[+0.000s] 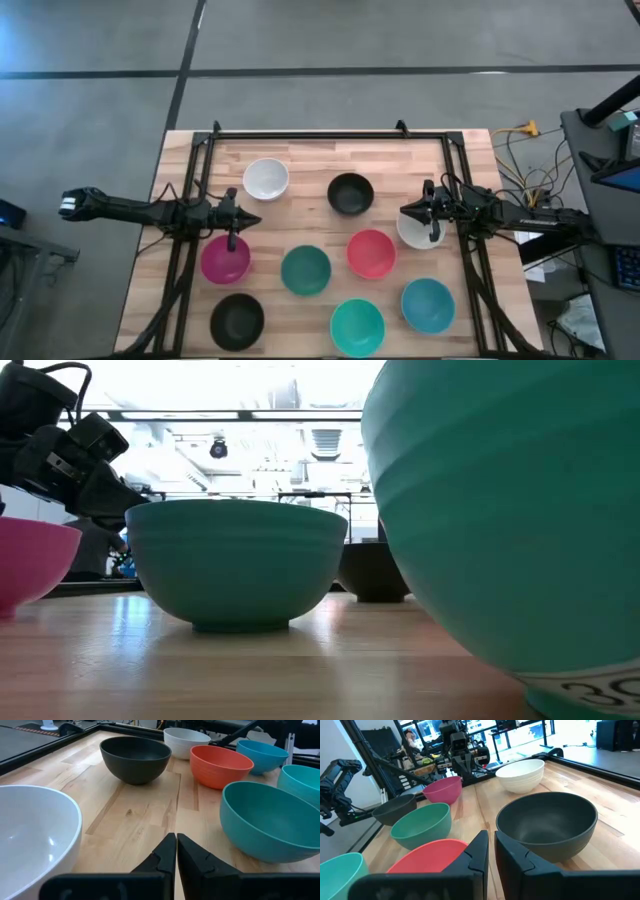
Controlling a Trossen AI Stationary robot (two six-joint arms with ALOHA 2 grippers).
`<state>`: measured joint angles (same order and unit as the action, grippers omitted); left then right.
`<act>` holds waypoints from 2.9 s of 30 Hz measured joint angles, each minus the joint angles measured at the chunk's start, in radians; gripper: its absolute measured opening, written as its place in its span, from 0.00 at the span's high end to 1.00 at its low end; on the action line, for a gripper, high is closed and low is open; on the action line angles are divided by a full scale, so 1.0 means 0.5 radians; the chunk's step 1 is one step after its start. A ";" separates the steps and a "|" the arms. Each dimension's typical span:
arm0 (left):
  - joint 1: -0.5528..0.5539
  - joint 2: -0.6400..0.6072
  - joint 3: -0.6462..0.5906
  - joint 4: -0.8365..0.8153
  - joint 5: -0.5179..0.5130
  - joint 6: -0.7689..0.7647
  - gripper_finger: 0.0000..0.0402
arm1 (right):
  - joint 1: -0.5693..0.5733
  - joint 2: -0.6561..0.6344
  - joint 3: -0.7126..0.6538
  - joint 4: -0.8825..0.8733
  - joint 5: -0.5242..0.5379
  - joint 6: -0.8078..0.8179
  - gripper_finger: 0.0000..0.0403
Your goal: Nest bowls inside each other
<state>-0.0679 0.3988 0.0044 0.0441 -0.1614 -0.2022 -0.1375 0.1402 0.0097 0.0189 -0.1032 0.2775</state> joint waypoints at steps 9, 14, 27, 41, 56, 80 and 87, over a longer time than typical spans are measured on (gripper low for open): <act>0.000 0.000 0.000 0.000 0.000 0.000 1.00 | 0.000 -0.001 0.000 0.000 -0.001 -0.001 0.93; 0.000 0.000 0.000 0.000 0.000 0.000 1.00 | 0.000 0.000 0.000 0.000 -0.001 0.000 0.93; 0.000 0.000 0.000 -0.001 0.000 0.000 1.00 | -0.001 0.000 0.000 0.000 0.000 0.000 0.93; 0.000 0.000 0.000 0.000 0.000 0.000 1.00 | 0.000 0.000 0.000 0.000 0.000 0.000 0.93; 0.000 0.000 0.000 0.000 0.000 0.000 1.00 | 0.000 -0.001 0.000 0.208 0.000 -0.078 0.93; 0.000 0.000 0.000 0.000 0.000 0.000 1.00 | 0.270 0.263 0.000 1.554 -0.211 0.274 0.93; 0.000 0.000 0.000 0.000 0.000 0.000 1.00 | 0.487 0.581 0.000 2.059 -0.211 0.097 0.93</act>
<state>-0.0679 0.3988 0.0044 0.0439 -0.1612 -0.2022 0.1060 0.4308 0.0097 1.0485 -0.2085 0.3261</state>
